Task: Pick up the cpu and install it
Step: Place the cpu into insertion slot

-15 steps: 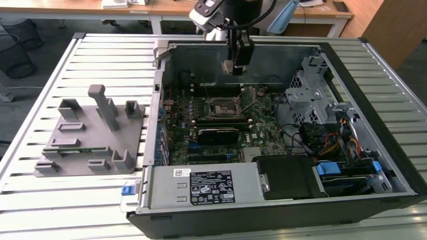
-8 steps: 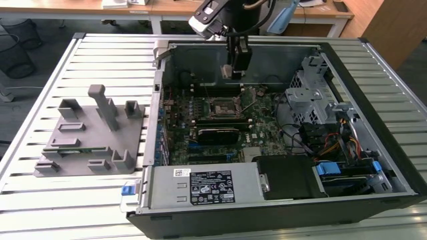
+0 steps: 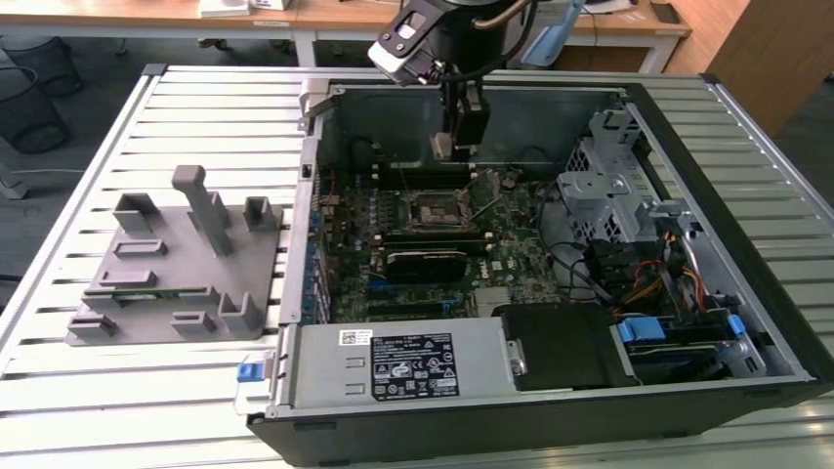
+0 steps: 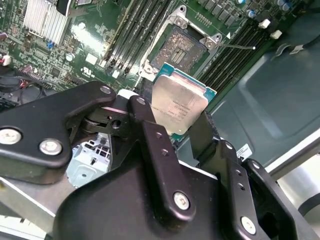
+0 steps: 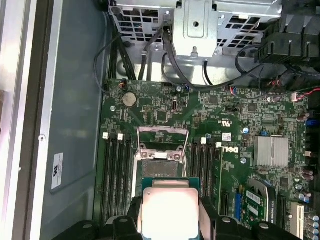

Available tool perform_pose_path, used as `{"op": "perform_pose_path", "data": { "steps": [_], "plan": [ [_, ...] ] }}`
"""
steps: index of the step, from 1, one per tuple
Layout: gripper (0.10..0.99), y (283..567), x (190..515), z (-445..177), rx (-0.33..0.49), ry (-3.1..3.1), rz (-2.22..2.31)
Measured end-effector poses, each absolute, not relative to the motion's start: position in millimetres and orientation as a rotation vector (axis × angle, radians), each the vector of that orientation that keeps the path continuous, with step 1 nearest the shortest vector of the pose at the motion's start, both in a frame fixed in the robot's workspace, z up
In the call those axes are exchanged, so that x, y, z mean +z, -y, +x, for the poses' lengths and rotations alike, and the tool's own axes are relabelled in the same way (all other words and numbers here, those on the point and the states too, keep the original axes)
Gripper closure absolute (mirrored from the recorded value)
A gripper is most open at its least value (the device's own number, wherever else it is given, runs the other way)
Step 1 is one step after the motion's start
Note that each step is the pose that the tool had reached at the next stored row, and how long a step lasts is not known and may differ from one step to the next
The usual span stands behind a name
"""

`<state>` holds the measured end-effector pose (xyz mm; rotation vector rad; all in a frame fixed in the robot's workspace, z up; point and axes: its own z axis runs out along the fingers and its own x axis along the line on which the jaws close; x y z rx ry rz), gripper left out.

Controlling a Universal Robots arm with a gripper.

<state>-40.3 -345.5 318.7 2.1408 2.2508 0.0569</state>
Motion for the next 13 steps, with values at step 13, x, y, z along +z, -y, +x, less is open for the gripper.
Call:
{"op": "perform_pose_path", "data": {
  "steps": [13],
  "plan": [
    [0.549,345.5,302.0,-45.4,0.057,-2.250,2.141]
  ]
}}
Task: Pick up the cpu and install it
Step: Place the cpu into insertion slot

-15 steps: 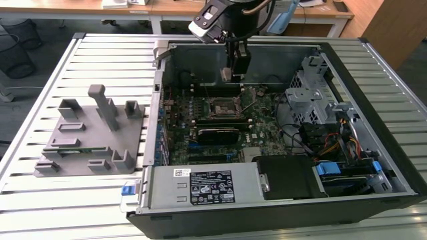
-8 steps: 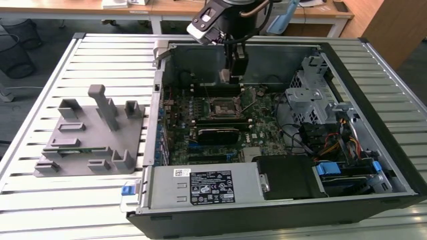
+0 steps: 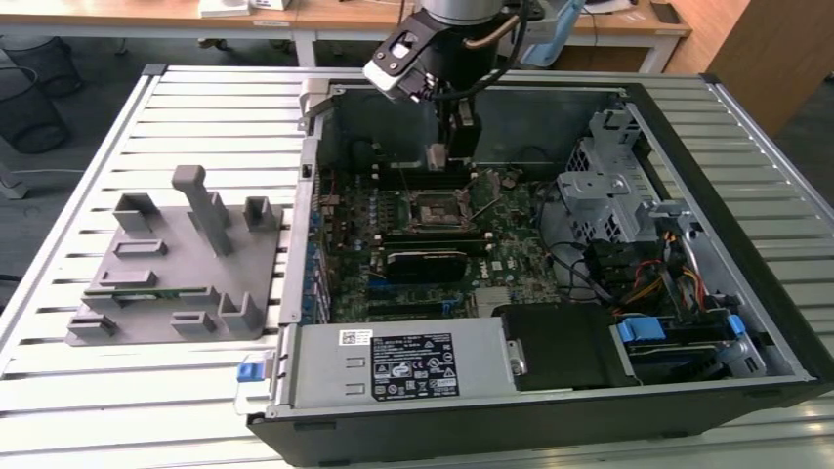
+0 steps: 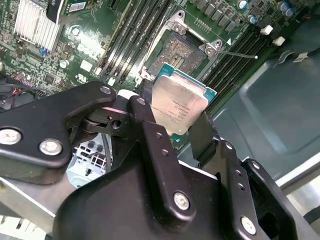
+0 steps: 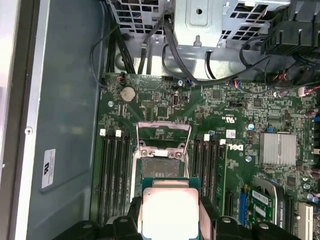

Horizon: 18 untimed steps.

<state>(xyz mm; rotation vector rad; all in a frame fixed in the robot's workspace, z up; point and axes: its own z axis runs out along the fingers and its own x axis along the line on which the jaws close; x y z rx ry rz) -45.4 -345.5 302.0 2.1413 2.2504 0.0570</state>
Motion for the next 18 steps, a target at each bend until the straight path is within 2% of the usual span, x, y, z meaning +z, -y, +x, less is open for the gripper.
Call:
{"op": "perform_pose_path", "data": {
  "steps": [18],
  "plan": [
    [0.549,345.6,270.0,-46.5,0.056,-2.235,2.157]
  ]
}}
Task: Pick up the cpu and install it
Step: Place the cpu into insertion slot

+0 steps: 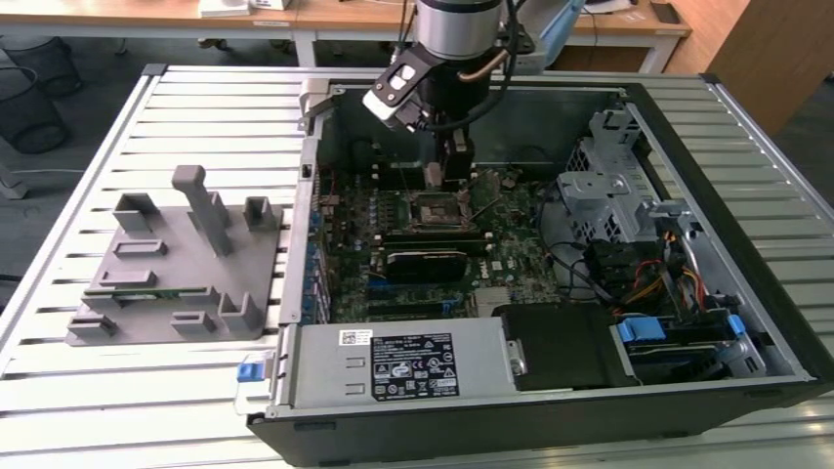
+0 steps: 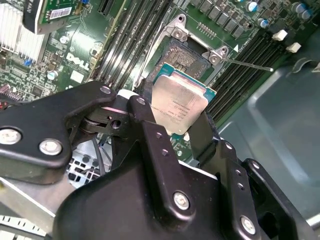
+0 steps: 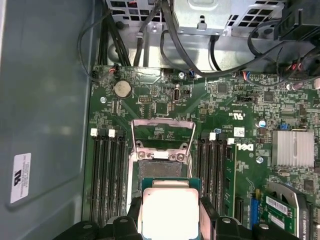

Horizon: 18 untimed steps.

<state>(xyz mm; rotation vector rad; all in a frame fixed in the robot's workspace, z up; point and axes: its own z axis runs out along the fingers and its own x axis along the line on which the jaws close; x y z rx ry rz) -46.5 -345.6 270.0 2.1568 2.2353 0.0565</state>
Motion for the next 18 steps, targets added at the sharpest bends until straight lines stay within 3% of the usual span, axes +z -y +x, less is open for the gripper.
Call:
{"op": "perform_pose_path", "data": {
  "steps": [18],
  "plan": [
    [0.549,345.2,240.0,-46.4,0.056,-2.230,2.162]
  ]
}}
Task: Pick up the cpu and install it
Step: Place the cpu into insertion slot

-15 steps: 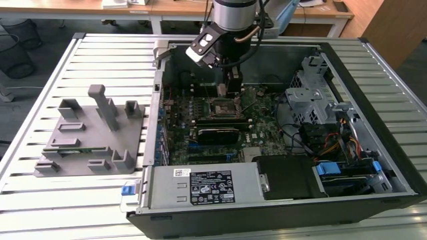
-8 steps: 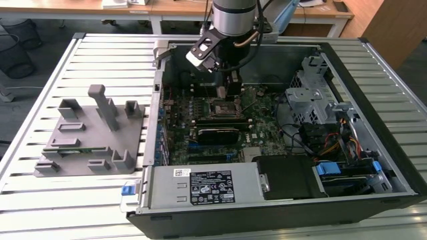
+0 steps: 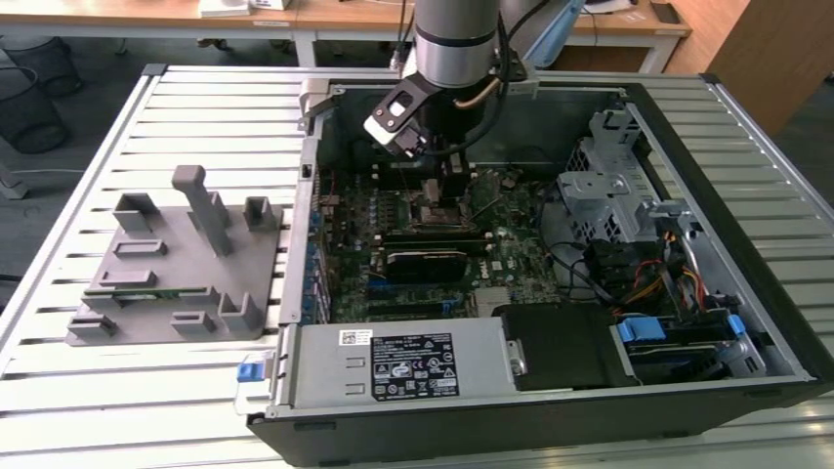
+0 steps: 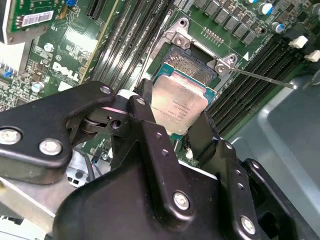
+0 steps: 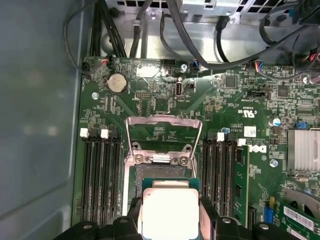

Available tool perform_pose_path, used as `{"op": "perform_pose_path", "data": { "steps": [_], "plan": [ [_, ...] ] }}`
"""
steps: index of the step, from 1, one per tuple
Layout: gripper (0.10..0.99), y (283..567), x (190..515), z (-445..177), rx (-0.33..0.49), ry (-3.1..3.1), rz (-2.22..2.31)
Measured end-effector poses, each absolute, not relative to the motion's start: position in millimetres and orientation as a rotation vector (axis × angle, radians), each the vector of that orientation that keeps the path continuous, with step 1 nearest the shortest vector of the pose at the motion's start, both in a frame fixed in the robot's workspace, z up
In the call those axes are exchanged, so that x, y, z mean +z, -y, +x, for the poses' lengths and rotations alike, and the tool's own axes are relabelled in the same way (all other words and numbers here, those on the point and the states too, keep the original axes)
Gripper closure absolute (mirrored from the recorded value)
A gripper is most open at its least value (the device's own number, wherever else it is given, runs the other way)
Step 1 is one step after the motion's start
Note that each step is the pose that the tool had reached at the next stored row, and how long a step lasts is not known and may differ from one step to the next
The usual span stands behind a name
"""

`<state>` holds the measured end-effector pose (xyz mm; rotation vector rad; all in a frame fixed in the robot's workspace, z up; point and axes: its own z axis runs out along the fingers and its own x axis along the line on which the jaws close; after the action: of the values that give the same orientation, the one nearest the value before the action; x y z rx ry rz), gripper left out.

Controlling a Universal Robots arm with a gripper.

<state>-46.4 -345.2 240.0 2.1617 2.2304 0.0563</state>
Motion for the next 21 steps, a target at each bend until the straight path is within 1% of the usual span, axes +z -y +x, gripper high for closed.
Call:
{"op": "perform_pose_path", "data": {
  "steps": [21],
  "plan": [
    [0.549,345.1,226.7,-46.5,0.056,-2.230,2.162]
  ]
}}
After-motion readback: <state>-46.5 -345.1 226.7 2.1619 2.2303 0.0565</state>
